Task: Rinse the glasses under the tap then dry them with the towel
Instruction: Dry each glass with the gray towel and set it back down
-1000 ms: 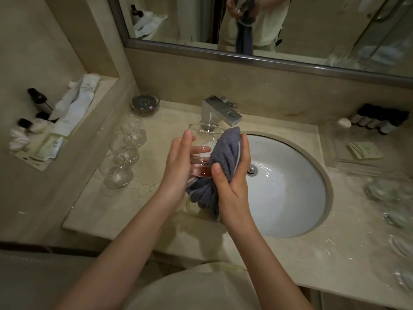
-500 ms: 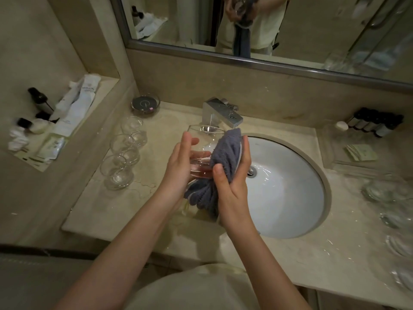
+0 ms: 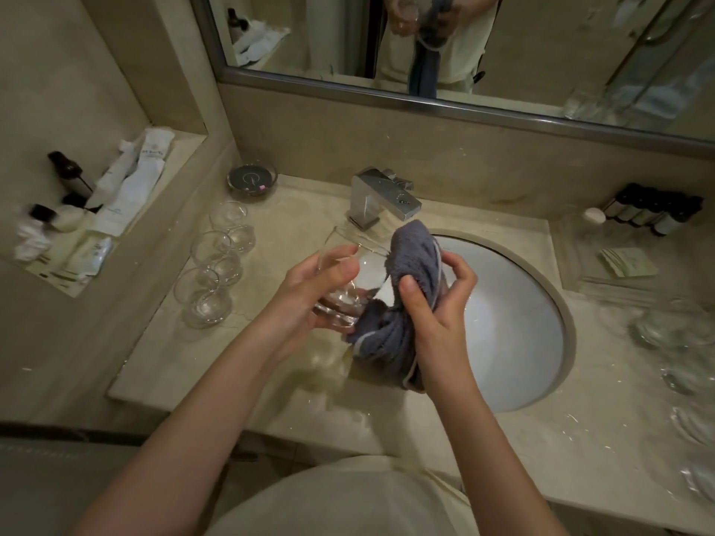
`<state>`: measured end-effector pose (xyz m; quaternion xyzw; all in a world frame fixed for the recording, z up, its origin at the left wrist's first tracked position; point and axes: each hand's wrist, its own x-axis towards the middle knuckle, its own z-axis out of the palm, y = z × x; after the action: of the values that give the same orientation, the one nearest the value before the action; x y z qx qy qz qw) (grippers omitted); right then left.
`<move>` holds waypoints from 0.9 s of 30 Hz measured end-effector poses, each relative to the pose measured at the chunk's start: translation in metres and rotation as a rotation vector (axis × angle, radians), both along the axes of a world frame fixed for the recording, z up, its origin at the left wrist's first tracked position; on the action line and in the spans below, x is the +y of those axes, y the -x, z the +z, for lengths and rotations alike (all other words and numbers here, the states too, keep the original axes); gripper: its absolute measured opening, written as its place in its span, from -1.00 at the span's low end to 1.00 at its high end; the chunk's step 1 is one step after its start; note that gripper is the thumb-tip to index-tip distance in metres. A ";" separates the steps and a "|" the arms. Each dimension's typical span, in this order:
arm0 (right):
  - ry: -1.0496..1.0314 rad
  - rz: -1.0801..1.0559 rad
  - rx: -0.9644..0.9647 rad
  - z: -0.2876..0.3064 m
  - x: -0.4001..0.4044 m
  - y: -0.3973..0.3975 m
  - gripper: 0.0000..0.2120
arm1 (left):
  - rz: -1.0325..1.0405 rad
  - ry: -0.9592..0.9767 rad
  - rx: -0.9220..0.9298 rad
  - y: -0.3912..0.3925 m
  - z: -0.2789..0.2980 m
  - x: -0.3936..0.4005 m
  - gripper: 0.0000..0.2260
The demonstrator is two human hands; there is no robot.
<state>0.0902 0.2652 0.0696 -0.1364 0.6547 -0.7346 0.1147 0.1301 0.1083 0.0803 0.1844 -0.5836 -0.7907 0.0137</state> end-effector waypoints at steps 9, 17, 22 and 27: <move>-0.291 0.243 0.242 0.021 0.035 0.030 -0.66 | -0.070 0.211 0.015 0.007 -0.003 -0.007 -0.52; -0.494 0.468 0.210 0.029 0.036 0.045 -0.62 | -0.179 0.222 0.014 0.014 -0.002 -0.006 -0.60; -0.526 0.585 0.211 0.030 0.032 0.047 -0.67 | -0.190 0.225 -0.023 0.018 -0.003 -0.004 -0.53; -0.471 0.651 0.149 0.026 0.031 0.041 -0.69 | -0.220 0.187 -0.033 0.020 -0.007 -0.004 -0.45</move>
<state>0.0495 0.2961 0.0960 -0.3593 0.7341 -0.4779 0.3219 0.1105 0.1046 0.0728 0.1302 -0.6716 -0.7264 -0.0657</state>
